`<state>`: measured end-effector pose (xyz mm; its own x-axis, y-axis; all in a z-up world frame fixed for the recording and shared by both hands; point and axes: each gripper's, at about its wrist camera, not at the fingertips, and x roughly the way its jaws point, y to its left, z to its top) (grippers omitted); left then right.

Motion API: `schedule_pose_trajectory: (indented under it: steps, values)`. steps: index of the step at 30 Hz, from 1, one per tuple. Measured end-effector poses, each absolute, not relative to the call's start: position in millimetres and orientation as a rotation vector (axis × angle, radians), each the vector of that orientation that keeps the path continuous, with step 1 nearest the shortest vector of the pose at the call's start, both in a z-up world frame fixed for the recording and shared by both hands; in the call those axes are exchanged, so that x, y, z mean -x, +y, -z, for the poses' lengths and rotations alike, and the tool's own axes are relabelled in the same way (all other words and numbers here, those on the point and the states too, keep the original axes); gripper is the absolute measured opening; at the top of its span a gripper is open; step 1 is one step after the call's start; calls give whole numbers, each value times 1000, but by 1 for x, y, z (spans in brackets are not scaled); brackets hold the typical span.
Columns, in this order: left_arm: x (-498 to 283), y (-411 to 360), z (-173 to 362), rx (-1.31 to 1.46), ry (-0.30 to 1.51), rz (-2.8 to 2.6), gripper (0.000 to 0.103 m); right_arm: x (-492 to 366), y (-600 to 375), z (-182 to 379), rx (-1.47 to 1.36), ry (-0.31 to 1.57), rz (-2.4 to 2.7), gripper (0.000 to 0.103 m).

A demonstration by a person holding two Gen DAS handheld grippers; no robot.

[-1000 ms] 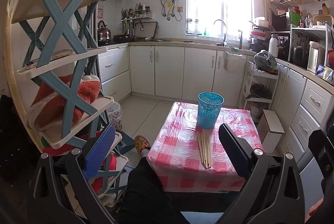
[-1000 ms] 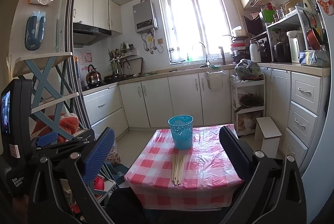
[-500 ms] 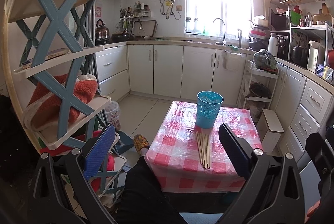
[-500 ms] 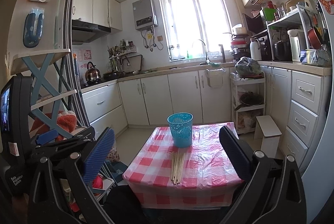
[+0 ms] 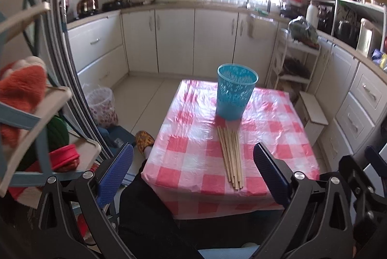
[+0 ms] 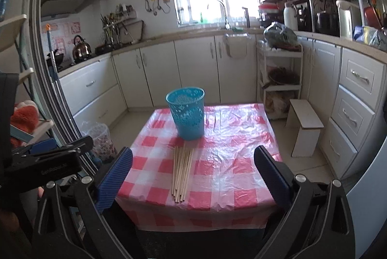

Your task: Organize utensils

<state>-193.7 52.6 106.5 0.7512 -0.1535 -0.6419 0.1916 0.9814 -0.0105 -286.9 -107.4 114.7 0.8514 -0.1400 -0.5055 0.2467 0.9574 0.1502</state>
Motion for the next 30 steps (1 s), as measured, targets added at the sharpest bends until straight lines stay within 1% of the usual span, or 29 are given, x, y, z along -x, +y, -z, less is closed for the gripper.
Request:
schedule_pose_trajectory:
  steps: [2,3,4,5,7,8,10,11,13,15,20,24,28,30]
  values:
    - [170,49,-91,-52,740,185,95,261,-117,-94,-215,575,203,96]
    - [158,47,-83,-48,760,182,95,247,-122,-83,-216,607,197,94]
    - [148,47,-76,-45,773,179,95,233,-126,-73,-221,636,190,85]
    - [137,46,-70,-42,787,177,95,218,-131,-62,-227,674,180,80]
    - [120,45,-57,-31,813,176,95,189,-140,-39,-240,735,155,67]
    - [112,46,-50,-22,829,178,95,176,-143,-29,-242,760,149,63]
    - [95,45,-35,-3,863,180,95,148,-147,-6,-258,825,121,48]
    - [86,43,-29,4,879,182,95,136,-150,5,-269,850,113,46]
    - [74,39,-17,8,901,187,95,115,-151,24,-278,891,103,37]
    - [61,35,-6,7,922,190,95,95,-152,41,-301,930,92,31]
    - [35,26,19,16,974,184,95,63,-149,65,-291,976,71,23]
    - [18,20,33,19,1002,175,95,54,-146,77,-266,1014,72,23]
    - [6,13,46,8,1022,174,95,53,-153,76,-262,1008,69,23]
    - [1,8,53,-1,1033,176,95,50,-157,79,-266,1008,65,21]
